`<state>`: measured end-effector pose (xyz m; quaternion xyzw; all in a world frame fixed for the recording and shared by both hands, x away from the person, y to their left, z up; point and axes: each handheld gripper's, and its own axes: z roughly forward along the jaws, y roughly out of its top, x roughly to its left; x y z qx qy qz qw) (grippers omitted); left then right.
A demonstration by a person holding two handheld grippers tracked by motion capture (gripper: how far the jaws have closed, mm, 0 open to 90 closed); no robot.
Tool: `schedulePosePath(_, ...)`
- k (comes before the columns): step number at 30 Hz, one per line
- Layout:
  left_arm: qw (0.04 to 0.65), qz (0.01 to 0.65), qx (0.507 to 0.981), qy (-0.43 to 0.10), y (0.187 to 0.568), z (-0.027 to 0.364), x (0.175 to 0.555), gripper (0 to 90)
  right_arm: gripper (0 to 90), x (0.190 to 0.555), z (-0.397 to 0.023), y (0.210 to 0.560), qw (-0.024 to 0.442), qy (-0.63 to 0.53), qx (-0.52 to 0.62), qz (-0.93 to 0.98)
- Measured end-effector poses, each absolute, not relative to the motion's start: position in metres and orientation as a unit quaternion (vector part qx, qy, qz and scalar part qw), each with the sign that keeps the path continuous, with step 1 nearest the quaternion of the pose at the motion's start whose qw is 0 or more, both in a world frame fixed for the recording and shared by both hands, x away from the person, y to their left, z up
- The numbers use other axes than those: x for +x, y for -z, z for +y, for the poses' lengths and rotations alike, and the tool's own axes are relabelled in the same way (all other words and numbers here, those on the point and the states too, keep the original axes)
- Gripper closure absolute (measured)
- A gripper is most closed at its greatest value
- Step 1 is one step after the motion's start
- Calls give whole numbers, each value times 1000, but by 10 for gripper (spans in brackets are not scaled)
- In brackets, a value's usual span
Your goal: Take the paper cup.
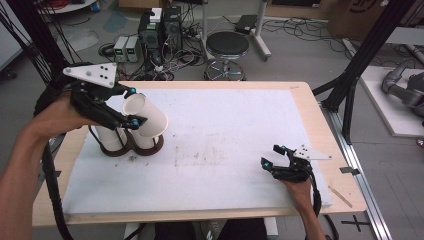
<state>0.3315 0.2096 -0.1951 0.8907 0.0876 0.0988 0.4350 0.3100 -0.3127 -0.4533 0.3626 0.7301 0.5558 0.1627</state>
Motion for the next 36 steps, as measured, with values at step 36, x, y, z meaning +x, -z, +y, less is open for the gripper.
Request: schedulePosePath(36,487,110,863,-70,275,208,311,321,198,310,-313,453,155,-557,358,733)
